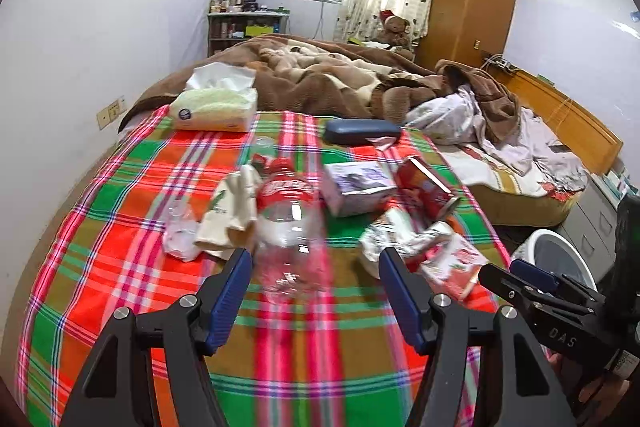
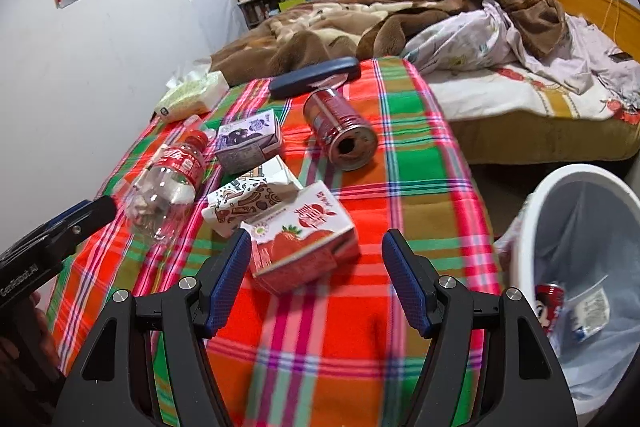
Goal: Collect trash
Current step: 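Move both open grippers back toward the trash on the bed, then grasp the Coca-Cola bottle with the left gripper while the right grasps a juice carton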
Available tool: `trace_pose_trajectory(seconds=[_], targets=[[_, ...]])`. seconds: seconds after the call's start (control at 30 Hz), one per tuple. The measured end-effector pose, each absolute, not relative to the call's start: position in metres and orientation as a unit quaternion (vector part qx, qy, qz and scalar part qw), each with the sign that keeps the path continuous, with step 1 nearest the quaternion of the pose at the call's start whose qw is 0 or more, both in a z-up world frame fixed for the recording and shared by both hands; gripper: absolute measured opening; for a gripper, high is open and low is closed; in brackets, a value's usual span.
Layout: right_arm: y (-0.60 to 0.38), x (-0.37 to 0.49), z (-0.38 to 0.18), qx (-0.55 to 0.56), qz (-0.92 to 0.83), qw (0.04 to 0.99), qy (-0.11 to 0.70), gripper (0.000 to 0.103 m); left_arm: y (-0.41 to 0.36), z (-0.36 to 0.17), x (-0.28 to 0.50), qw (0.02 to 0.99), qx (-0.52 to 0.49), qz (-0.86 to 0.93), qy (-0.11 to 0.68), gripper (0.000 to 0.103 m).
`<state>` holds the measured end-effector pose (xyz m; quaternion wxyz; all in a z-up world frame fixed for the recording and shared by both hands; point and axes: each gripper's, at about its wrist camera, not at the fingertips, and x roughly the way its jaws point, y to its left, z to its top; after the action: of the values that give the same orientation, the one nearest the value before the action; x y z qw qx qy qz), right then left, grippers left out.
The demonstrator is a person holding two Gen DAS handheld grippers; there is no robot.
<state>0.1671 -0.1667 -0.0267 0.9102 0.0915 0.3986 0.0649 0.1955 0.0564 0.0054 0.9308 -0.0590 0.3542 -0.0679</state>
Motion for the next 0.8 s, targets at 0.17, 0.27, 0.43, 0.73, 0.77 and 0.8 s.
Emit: trace_pose_trajectory(seconds=[0.17,0.27,0.43,0.73,0.77,0.8], targets=[[-0.157,0.182,-0.033,0.099,0.038,0.902,0.419,0.07,0.071,-0.001,0.212,0.928,-0.06,-0.063,0.364,0.066],[-0.153,0.19,-0.04,0.101,0.02,0.893,0.438,0.07,0.072,-0.005,0.221,0.925,-0.059,-0.071,0.37,0.066],[-0.149,0.198,-0.043,0.112,0.008,0.889,0.445,0.073,0.071,-0.009,0.238,0.921,-0.051,-0.078,0.378,0.066],[-0.138,0.21,-0.045,0.105,0.012,0.883,0.457,0.079,0.068,-0.023,0.267,0.912,-0.05,-0.083,0.398,0.066],[-0.138,0.212,-0.046,0.103,0.013,0.882,0.459,0.08,0.067,-0.025,0.27,0.911,-0.047,-0.084,0.401,0.066],[-0.139,0.211,-0.046,0.104,0.014,0.882,0.46,0.081,0.065,-0.027,0.274,0.909,-0.043,-0.086,0.406,0.066]])
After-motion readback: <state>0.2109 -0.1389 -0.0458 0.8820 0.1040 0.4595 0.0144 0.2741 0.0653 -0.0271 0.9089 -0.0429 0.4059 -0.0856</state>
